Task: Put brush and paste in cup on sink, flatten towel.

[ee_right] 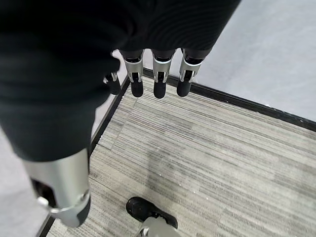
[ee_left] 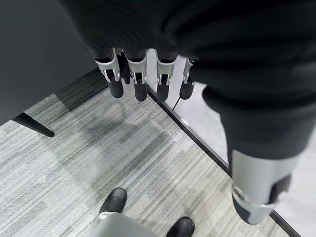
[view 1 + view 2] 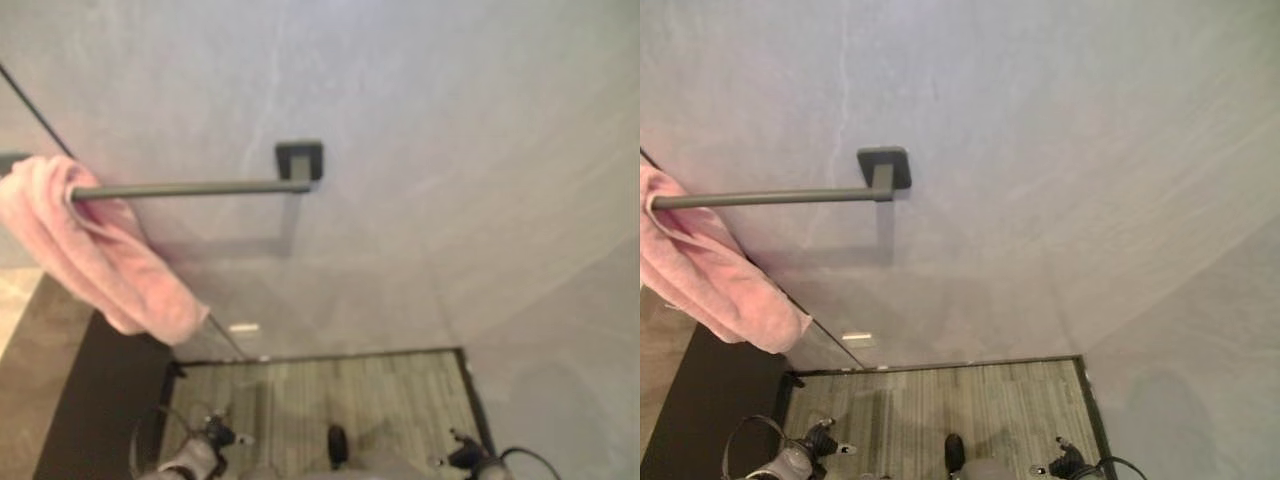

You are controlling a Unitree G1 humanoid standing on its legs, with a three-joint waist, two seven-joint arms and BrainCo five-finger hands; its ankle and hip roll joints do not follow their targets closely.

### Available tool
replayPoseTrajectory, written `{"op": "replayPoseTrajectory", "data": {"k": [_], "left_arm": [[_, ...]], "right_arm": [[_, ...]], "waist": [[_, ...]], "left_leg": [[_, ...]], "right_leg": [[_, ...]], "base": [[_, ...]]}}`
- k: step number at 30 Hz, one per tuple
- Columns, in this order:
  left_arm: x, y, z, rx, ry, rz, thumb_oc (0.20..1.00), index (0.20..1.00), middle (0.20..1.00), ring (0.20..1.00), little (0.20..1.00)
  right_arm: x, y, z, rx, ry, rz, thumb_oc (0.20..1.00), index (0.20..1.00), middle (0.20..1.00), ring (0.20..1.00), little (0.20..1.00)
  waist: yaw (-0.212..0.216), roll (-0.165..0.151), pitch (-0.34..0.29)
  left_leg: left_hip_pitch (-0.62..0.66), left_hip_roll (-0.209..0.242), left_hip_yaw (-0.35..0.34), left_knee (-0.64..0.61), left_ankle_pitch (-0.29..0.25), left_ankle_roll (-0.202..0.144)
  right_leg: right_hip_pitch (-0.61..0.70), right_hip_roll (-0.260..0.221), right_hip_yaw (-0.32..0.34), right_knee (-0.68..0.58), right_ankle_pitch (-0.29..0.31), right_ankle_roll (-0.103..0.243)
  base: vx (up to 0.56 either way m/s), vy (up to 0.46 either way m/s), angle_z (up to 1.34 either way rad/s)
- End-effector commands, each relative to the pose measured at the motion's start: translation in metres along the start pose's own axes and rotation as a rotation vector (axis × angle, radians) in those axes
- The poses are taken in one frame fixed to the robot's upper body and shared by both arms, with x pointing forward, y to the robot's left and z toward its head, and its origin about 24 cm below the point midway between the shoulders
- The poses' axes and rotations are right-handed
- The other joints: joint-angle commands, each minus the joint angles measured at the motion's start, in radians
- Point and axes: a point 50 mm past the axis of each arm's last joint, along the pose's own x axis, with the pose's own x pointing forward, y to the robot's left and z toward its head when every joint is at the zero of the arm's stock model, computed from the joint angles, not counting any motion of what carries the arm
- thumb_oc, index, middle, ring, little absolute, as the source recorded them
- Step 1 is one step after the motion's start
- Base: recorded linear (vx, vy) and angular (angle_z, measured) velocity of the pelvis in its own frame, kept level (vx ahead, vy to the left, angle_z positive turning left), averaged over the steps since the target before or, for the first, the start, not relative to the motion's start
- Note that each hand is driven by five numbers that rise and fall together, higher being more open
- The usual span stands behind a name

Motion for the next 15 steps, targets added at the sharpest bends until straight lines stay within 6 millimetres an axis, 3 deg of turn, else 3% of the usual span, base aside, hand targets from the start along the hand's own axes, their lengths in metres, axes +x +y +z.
{"op": "replayPoseTrajectory", "data": {"k": [1,2,5,8,11,15], "left_arm": [[0.002,0.017,0.001,0.049,-0.025,0.047,1.000,1.000,1.000,1.000,1.000],[0.001,0.014,-0.003,0.026,-0.014,0.049,1.000,1.000,1.000,1.000,1.000],[0.000,0.009,-0.004,0.021,-0.013,0.038,1.000,1.000,1.000,1.000,1.000],[0.000,0.006,-0.002,0.020,-0.022,0.026,1.000,1.000,1.000,1.000,1.000],[-0.001,0.003,0.000,0.040,-0.038,0.009,1.000,1.000,1.000,1.000,1.000],[0.000,0.006,0.006,0.110,-0.077,0.002,1.000,1.000,1.000,1.000,1.000]], "right_arm": [[0.001,-0.005,-0.004,0.017,0.035,-0.034,1.000,1.000,1.000,1.000,1.000],[0.001,-0.007,-0.003,0.026,0.033,-0.043,1.000,1.000,1.000,1.000,1.000],[0.000,-0.007,-0.008,0.016,0.047,-0.040,1.000,1.000,1.000,1.000,1.000],[0.000,-0.011,-0.011,0.020,0.058,-0.049,1.000,1.000,1.000,1.000,1.000],[-0.001,-0.013,-0.017,0.043,0.083,-0.061,1.000,1.000,1.000,1.000,1.000],[0.000,-0.012,-0.012,0.045,0.072,-0.058,1.000,1.000,1.000,1.000,1.000]], "waist": [[-0.003,-0.064,0.001],[0.003,-0.066,-0.006],[-0.005,-0.059,-0.013],[-0.005,-0.045,-0.013],[-0.015,-0.010,-0.019],[-0.011,0.005,-0.013]], "left_leg": [[-0.021,-0.076,0.026,-0.044,0.011,0.081],[-0.016,-0.074,-0.063,-0.092,0.036,0.083],[0.001,-0.039,-0.075,-0.154,0.088,0.066],[0.015,-0.040,-0.115,-0.180,0.094,0.068],[0.046,-0.051,-0.092,-0.229,0.086,0.070],[0.045,-0.080,-0.084,-0.213,0.053,0.095]], "right_leg": [[0.009,0.011,0.054,0.127,-0.146,0.070],[0.001,0.008,0.064,0.131,-0.146,0.066],[-0.013,-0.004,0.061,0.142,-0.161,0.055],[-0.018,-0.012,0.061,0.153,-0.166,0.059],[-0.022,-0.027,0.058,0.159,-0.165,0.077],[-0.019,-0.055,0.081,0.147,-0.142,0.106]], "base": [[-0.01,-0.040,0.47],[0.00,-0.014,0.10],[0.01,0.059,-0.20],[0.03,0.167,-0.04],[0.05,0.328,0.12],[0.02,0.350,-0.09]]}}
